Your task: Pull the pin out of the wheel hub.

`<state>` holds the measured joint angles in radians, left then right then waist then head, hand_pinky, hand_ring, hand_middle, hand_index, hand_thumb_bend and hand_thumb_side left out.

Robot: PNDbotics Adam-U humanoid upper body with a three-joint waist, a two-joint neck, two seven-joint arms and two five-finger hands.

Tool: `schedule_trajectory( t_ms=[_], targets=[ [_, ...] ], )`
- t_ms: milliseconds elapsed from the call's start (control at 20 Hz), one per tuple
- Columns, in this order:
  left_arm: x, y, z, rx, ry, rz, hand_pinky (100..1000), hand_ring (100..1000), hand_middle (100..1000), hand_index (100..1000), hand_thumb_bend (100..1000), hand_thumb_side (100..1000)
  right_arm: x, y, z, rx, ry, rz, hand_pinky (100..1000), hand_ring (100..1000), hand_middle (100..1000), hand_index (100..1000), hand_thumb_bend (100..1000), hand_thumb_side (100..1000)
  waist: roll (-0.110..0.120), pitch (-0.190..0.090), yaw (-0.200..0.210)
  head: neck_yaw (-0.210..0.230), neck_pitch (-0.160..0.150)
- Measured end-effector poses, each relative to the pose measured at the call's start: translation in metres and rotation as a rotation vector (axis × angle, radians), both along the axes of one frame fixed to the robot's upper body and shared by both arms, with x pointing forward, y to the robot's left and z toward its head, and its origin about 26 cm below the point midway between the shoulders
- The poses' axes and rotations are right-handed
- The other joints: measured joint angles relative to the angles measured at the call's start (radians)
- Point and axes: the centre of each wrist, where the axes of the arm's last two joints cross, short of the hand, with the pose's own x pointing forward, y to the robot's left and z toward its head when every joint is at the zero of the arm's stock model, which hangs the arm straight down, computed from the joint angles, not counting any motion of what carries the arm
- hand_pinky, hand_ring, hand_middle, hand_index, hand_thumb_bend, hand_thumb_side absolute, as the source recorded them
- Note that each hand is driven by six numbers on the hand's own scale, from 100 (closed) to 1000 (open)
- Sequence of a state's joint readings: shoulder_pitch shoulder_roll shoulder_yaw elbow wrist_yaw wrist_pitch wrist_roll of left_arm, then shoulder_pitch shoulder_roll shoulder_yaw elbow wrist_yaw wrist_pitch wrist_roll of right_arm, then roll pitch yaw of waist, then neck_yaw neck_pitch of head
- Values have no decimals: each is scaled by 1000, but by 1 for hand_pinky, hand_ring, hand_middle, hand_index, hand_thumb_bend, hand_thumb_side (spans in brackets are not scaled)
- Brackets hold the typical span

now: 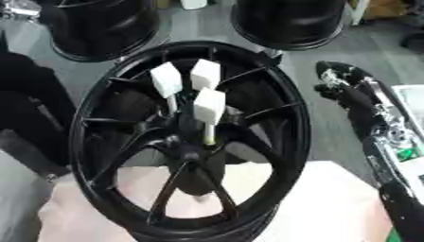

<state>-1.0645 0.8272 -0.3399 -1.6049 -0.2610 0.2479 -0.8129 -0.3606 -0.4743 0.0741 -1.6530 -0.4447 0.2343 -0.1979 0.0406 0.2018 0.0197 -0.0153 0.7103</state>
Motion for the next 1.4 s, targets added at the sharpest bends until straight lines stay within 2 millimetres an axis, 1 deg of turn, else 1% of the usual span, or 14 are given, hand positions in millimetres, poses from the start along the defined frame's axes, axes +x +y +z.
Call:
schedule_trajectory(
  t_ms=[50, 250, 400, 450, 600, 900, 1050, 1200, 1300, 1400],
  targets=[
    [1, 0, 0, 7, 13, -14, 846, 807, 770, 836, 587, 278, 0, 0, 0, 0, 0, 0, 811, 659, 649, 771, 302, 380, 0, 0, 0, 0, 0],
    [3, -6, 1, 42, 53, -71, 851, 813, 774, 846, 600, 273, 0, 0, 0, -1, 2, 2, 811, 658, 649, 771, 301, 380, 0, 0, 0, 0, 0],
    [9, -14, -2, 67, 78, -92, 872, 822, 784, 865, 628, 332, 0, 0, 0, -2, 4, 4, 811, 658, 649, 771, 302, 380, 1, 0, 0, 1, 0],
    [11, -16, -4, 78, 86, -91, 873, 823, 785, 865, 641, 342, 0, 0, 0, -2, 5, 5, 811, 658, 648, 771, 302, 380, 1, 0, -1, 2, 0],
    [20, -26, -12, 112, 109, -77, 872, 824, 785, 862, 658, 332, 0, 0, 0, -2, 6, 6, 810, 658, 648, 771, 302, 380, 1, 0, -1, 4, 0],
    [36, -48, -21, 161, 129, -73, 873, 826, 785, 857, 667, 341, 0, 2, -1, -5, 11, 13, 810, 658, 647, 770, 303, 379, 2, 0, -6, 6, 0],
    [44, -58, -30, 172, 157, -80, 870, 825, 782, 852, 662, 354, 0, 2, -1, -5, 11, 13, 810, 658, 647, 770, 303, 379, 3, 0, -7, 6, 0],
    [52, -66, -38, 177, 190, -83, 868, 824, 777, 849, 670, 373, 0, 2, -1, -5, 12, 14, 810, 658, 646, 770, 303, 379, 4, 0, -10, 9, 0],
    [57, -69, -43, 176, 211, -77, 867, 824, 773, 845, 690, 439, 0, 2, -1, -5, 12, 14, 810, 658, 646, 770, 304, 379, 5, 0, -13, 10, 0],
    [60, -71, -46, 171, 226, -60, 867, 824, 771, 843, 699, 466, 0, 2, -1, -5, 12, 14, 810, 658, 646, 770, 304, 378, 7, 0, -13, 13, 0]
  ],
)
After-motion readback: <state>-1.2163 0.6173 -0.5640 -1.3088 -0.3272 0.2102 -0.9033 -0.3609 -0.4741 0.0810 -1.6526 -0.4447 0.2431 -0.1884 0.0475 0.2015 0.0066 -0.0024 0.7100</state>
